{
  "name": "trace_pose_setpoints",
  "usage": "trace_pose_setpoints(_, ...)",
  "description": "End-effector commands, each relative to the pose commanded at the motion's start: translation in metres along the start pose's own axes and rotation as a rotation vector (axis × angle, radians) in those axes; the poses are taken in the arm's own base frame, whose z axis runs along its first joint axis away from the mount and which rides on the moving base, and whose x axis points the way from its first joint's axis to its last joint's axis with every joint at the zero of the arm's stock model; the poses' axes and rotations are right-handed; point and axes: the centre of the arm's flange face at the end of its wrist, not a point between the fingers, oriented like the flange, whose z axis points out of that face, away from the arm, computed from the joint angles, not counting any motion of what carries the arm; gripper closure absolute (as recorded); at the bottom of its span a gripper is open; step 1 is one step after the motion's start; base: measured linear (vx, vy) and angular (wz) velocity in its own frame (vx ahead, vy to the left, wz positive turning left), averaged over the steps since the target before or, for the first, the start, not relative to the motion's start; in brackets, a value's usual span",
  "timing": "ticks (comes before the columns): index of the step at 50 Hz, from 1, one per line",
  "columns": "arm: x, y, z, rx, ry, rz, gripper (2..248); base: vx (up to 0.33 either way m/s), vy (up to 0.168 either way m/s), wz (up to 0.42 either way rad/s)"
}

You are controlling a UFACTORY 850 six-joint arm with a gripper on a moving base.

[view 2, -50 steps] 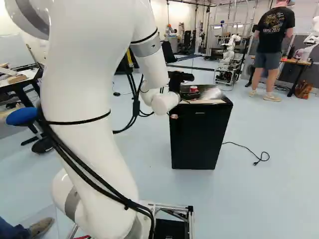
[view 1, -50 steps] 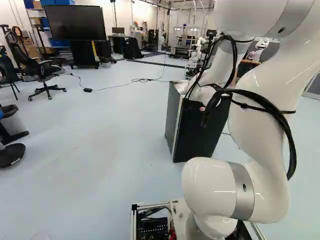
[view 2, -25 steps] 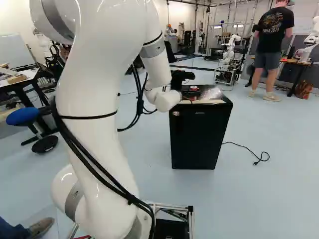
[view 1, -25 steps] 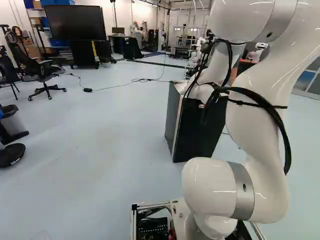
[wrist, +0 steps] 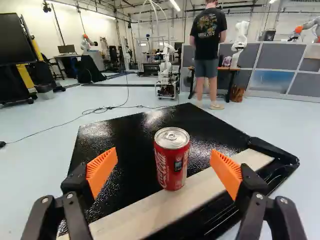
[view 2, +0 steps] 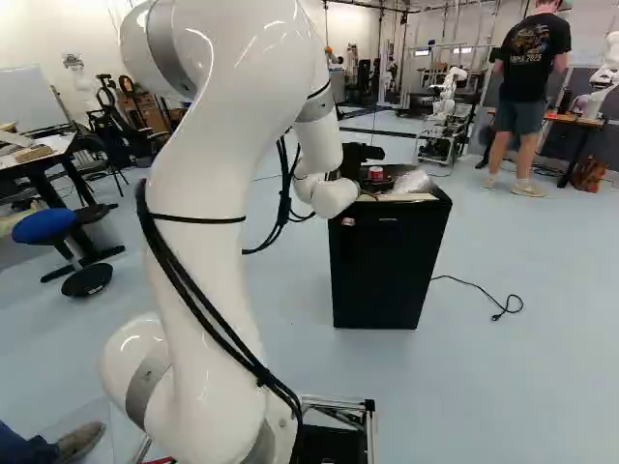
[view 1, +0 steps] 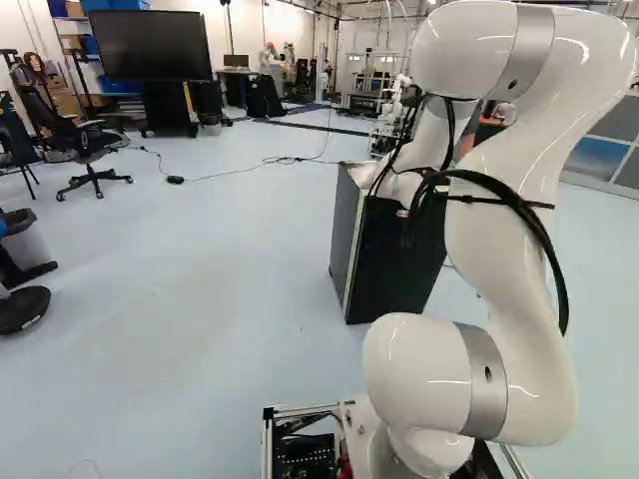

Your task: Grab a drink from the fridge

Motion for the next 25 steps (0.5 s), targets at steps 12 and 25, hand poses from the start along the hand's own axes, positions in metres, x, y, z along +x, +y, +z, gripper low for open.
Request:
trace_pose_setpoints(12, -0.007, 0.005, 0.019, -0.01, 0.0, 0.002, 3, 0.0, 0.0, 0.0)
trace_pose_setpoints(25, -0.008, 0.005, 0.031, -0.01, 0.008, 0.002, 7, 0.0, 0.0, 0.0)
